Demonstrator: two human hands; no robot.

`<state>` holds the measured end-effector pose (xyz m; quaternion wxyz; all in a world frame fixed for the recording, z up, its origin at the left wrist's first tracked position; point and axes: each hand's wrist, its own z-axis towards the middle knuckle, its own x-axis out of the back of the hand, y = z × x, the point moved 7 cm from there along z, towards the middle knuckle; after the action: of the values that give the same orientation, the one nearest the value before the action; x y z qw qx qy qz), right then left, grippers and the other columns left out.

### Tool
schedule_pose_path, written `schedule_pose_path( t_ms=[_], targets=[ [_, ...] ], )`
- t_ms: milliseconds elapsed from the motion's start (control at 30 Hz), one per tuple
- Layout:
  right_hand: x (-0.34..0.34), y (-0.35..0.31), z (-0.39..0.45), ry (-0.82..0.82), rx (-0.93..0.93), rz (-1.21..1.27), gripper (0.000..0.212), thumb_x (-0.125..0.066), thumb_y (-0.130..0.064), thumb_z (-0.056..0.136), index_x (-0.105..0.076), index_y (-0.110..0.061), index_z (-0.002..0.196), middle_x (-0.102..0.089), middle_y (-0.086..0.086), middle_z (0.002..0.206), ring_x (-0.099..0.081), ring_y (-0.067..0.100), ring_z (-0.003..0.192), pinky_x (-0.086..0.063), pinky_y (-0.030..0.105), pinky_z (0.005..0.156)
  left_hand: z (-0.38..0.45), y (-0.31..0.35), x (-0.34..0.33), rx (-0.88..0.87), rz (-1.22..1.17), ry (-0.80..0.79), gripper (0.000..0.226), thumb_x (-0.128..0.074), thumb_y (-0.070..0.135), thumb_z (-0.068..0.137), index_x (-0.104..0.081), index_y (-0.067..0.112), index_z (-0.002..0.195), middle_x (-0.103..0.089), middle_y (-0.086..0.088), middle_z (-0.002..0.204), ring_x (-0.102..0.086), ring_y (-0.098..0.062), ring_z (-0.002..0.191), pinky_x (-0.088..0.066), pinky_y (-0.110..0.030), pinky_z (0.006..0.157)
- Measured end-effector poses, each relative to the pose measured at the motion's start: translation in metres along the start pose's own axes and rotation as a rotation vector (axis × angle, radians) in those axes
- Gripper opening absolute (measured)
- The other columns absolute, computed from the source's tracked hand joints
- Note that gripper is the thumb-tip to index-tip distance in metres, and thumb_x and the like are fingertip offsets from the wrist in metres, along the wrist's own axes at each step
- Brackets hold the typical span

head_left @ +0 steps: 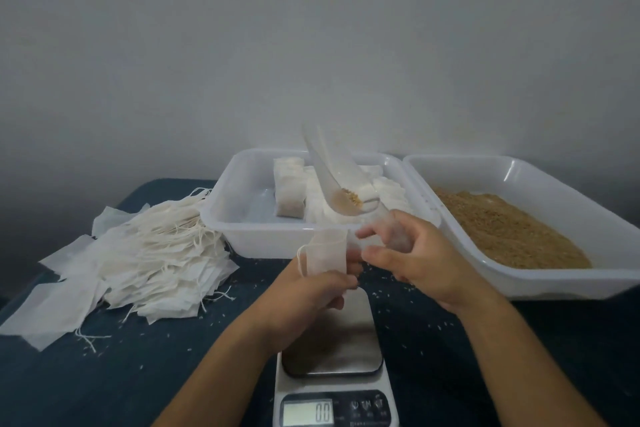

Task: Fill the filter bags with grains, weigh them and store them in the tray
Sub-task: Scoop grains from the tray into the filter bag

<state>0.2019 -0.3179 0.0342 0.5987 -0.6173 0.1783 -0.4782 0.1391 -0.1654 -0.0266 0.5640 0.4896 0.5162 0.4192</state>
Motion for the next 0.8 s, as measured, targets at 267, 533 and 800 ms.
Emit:
schedule_pose_path(
  t_ms=[267, 533, 800],
  targets=[
    [-0.019, 0.005, -0.008, -0.032, 0.1, 0.13, 0.026, -0.083, -0.015, 0.087, -0.058, -0.008, 0.092, -0.065, 0.006, 0.073, -0.057, 0.013, 0.056, -0.048, 0.025, 0.049, -0.008, 0.007, -0.021, -0.069, -0.016, -0.212, 0.035, -0.081, 0.035, 0.084, -0.071, 0.028, 0.117, -0.069, -0.003, 0.111, -0.066, -0.017, 0.103, -0.054, -0.023, 0.078],
    [-0.014, 0.004, -0.022, 0.12, 0.175, 0.162, 0.027, -0.082, -0.028, 0.086, -0.058, -0.014, 0.088, -0.063, -0.002, 0.071, -0.056, 0.006, 0.054, -0.047, 0.019, 0.049, -0.009, 0.032, 0.0, -0.32, 0.215, 0.107, 0.027, -0.081, 0.013, 0.086, -0.073, 0.019, 0.111, -0.075, -0.007, 0.103, -0.073, -0.022, 0.096, -0.06, -0.035, 0.08],
    [-0.016, 0.017, -0.02, 0.17, 0.064, 0.182, 0.03, -0.08, -0.03, 0.08, -0.059, -0.01, 0.085, -0.059, 0.006, 0.067, -0.05, 0.014, 0.049, -0.044, 0.024, 0.047, -0.01, 0.034, 0.01, -0.253, 0.229, 0.124, 0.015, -0.072, 0.014, 0.081, -0.074, 0.025, 0.091, -0.07, 0.005, 0.081, -0.063, -0.012, 0.073, -0.053, -0.026, 0.061]
  ],
)
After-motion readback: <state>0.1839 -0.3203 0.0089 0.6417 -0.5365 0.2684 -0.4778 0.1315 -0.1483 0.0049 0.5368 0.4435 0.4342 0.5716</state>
